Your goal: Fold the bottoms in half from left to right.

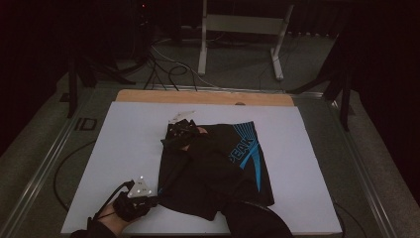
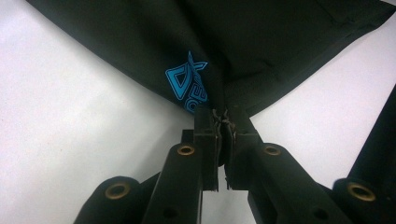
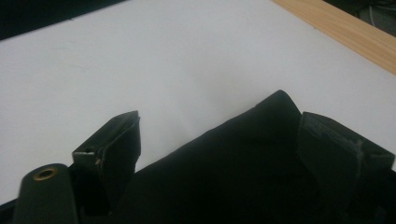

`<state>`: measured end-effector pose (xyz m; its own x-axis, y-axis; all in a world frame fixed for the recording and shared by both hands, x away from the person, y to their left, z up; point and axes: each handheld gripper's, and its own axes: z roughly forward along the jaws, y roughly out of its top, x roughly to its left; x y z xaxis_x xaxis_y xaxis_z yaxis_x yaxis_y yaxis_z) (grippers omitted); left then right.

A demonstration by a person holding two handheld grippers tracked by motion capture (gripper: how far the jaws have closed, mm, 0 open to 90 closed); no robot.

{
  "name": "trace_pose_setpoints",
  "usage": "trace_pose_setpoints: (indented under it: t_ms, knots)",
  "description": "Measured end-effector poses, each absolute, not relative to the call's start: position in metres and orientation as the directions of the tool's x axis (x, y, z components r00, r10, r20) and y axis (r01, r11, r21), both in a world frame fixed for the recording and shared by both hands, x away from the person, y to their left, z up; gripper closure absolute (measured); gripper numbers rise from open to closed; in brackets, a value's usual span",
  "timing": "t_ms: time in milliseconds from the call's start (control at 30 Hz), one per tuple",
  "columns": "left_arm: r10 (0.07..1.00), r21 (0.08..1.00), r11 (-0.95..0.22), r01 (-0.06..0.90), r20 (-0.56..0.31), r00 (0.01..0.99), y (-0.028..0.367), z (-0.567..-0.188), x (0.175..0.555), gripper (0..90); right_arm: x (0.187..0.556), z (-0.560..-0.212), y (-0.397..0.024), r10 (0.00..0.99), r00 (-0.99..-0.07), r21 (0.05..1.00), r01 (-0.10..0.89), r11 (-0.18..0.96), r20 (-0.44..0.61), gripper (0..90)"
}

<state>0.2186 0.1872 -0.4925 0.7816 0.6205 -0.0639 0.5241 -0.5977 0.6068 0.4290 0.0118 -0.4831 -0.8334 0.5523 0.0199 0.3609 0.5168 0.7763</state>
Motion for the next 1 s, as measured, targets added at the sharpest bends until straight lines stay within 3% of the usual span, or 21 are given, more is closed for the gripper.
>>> trace_pose_setpoints:
  t_ms: [467, 1000]
  knots:
    - [0.617, 0.611, -0.596, 0.521, -0.067, 0.784, 0.187, -0.492, 0.218, 85.2, 0.443, -0.497, 0.032, 0.621, -0.783, 0.759, 0.393, 0.519, -0.020, 41.5]
    - [0.614, 0.618, -0.588, 0.521, -0.078, 0.785, 0.187, -0.491, 0.219, 85.3, 0.452, -0.512, 0.046, 0.657, -0.752, 0.724, 0.426, 0.543, -0.050, 46.8]
